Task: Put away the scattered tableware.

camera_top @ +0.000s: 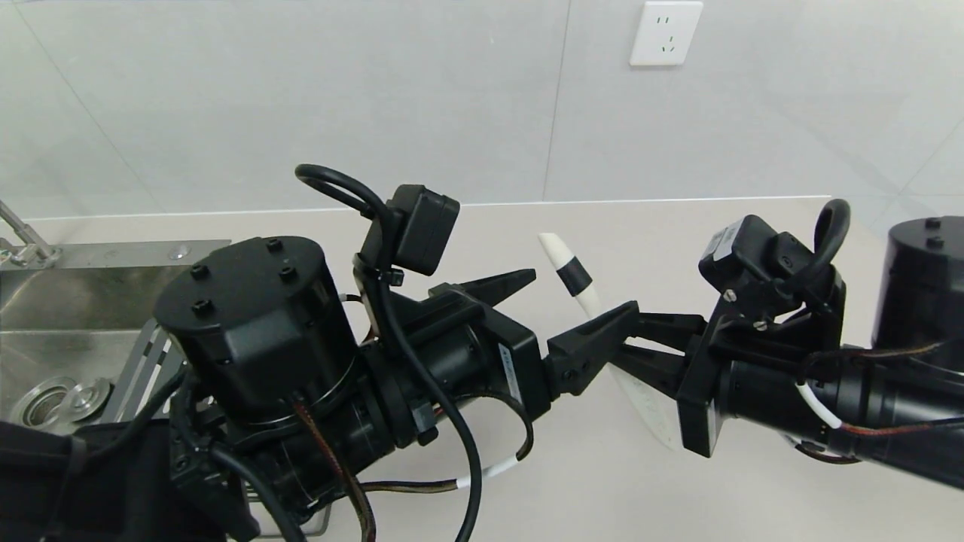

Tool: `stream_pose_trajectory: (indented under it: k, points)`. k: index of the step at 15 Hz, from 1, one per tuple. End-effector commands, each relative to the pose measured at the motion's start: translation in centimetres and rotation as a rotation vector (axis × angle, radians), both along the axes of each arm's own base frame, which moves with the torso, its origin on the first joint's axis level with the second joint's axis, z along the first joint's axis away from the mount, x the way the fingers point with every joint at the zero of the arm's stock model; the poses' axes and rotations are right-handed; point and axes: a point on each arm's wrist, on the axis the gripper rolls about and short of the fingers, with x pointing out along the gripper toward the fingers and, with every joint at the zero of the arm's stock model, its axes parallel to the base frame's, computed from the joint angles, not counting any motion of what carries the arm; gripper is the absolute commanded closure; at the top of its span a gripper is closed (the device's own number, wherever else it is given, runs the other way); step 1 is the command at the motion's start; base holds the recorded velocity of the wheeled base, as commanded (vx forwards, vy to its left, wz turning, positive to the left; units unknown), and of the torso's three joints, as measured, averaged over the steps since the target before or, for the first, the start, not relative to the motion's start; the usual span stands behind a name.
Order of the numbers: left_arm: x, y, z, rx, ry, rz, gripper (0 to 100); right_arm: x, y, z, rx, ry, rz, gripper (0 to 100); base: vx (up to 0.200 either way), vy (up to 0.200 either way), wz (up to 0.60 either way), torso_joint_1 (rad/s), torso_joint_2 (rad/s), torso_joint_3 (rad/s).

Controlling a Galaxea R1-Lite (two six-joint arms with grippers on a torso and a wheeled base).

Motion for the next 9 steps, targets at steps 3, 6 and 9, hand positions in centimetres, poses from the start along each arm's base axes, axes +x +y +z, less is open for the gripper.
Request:
stream_pose_trajectory:
  k: [3, 6, 9]
  points:
    - [0.5, -1.1, -1.3, 0.012, 0.013, 0.016, 0, -0.1, 0.0, 0.1, 0.003, -0.004, 0.003, 100, 0.000, 0.000, 0.00, 0.000, 0.00, 0.000]
    - [0.9, -1.2, -1.4, 0.011, 0.014, 0.043, 0, -0.1, 0.0, 0.2, 0.007, -0.003, 0.013, 100, 0.000, 0.000, 0.00, 0.000, 0.00, 0.000]
    - [1.5, -2.0, -0.7, -0.017, -0.005, 0.043, 0, -0.4, -0.1, 0.5, 0.016, -0.013, 0.018, 100, 0.000, 0.000, 0.00, 0.000, 0.00, 0.000]
